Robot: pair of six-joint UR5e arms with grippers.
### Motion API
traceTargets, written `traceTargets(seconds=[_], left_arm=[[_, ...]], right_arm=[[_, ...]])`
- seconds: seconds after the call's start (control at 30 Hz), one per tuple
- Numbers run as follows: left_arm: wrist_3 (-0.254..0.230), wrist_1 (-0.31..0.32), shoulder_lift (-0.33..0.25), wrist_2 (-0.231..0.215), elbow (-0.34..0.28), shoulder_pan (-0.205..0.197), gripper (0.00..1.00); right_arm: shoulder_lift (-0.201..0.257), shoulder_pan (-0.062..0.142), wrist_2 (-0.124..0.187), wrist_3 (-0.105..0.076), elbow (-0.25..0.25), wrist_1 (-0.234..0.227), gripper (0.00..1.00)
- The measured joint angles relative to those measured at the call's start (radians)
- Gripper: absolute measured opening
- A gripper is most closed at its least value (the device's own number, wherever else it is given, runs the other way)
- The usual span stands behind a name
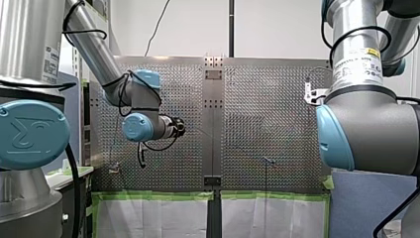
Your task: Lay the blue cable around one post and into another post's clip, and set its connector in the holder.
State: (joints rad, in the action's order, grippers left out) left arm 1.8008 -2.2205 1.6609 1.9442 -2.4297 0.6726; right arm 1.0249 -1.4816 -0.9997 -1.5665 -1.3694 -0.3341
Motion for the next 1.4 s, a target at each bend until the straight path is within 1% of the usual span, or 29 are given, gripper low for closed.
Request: traceTargets(seconds=[0.3,0.33,0.4,0.43,0.47,0.5,0.53,0.57,0.6,0.63,0.67,1.4], left_arm=[[0.0,0.001,0.0,-0.001,0.0,0.0,0.92],[0.0,0.001,0.0,-0.001,0.0,0.0,0.92],[0.0,0.001,0.0,-0.001,0.0,0.0,0.92],[0.0,0.002,0.0,-0.001,-0.001,0.0,0.92],[0.0,0.001,0.0,-0.002,-0.001,0.0,0.92],[0.0,0.002,0.0,-0.001,-0.001,0.0,0.92],[0.0,0.001,0.0,-0.002,-0.001,0.0,0.92],[0.0,0.001,0.0,-0.001,-0.001,0.0,0.92],[0.0,0.002,0.0,-0.002,0.0,0.0,0.92],[0.0,0.002,0.0,-0.002,0.0,0.0,0.92],[0.0,0.002,0.0,-0.002,0.0,0.0,0.92],[0.0,0.005,0.0,-0.008,0.0,-0.006,0.92]], right_arm=[[0.0,-0.002,0.0,-0.001,0.003,0.006,0.0],[0.001,0.0,0.003,0.005,0.003,0.011,0.0],[0.003,0.006,0.005,0.034,0.003,0.027,0.0],[0.003,0.005,0.004,0.04,0.003,0.03,0.0],[0.003,0.006,0.005,0.04,0.003,0.03,0.09],[0.003,0.006,0.005,0.04,0.003,0.03,0.09],[0.003,0.006,0.005,0.04,0.002,0.03,0.27],[0.003,0.006,0.005,0.04,0.001,0.03,0.55],[0.003,0.006,0.005,0.04,0.001,0.03,0.55],[0.003,0.006,0.005,0.04,0.001,0.031,0.83],[0.002,0.006,0.005,0.04,0.001,0.031,1.0],[0.002,0.007,0.005,0.04,0.001,0.031,1.0]])
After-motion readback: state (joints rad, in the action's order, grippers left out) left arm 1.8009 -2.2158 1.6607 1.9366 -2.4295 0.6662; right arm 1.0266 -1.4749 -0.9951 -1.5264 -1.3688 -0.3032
